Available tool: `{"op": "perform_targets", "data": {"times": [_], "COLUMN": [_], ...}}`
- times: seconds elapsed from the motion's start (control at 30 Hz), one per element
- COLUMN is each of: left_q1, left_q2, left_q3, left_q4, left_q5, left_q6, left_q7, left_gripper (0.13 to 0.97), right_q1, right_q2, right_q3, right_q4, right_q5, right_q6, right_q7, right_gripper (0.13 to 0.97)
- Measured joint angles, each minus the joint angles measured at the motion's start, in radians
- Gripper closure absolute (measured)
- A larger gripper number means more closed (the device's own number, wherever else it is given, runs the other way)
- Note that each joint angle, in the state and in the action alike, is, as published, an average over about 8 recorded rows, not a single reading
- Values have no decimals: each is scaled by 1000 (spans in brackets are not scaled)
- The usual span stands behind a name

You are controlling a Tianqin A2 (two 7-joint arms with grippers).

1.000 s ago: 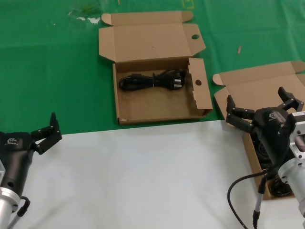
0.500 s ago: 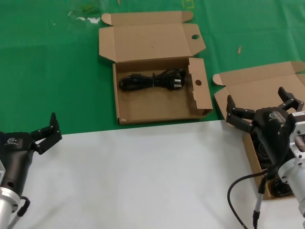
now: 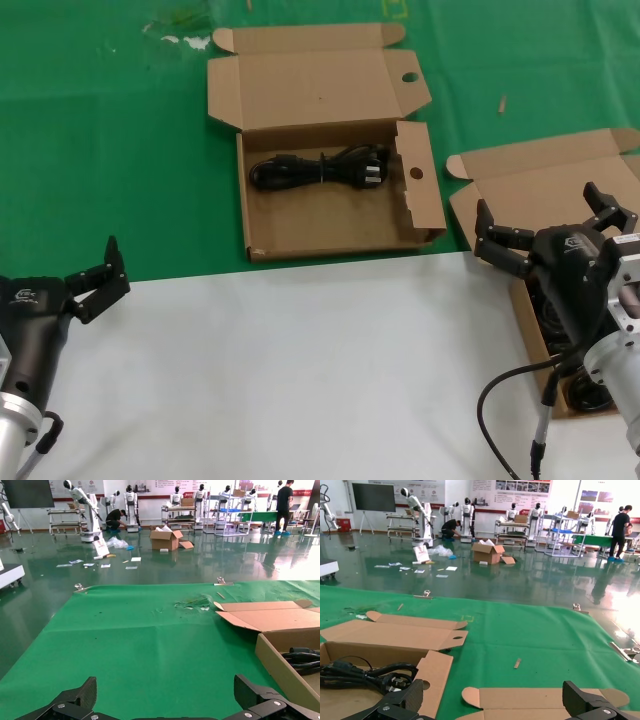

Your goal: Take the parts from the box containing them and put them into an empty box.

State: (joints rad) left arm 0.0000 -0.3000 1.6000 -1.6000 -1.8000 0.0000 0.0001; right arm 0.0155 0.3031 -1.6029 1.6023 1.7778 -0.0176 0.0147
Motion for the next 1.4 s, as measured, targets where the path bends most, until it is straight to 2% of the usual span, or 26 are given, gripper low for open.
{"op": "perform_targets", "data": {"times": [1.4], "left_q1": [0], "left_q2": [0], "left_q3": [0], "left_q4": [0], "left_q5": [0], "left_q6": [0], "left_q7": [0], "left_gripper": [132], "right_q1": [0], "right_q2": [0], "right_q3": [0], "right_q4": [0], "right_q5": [0], "right_q6": [0], "right_q7": [0], "right_gripper": [129]}}
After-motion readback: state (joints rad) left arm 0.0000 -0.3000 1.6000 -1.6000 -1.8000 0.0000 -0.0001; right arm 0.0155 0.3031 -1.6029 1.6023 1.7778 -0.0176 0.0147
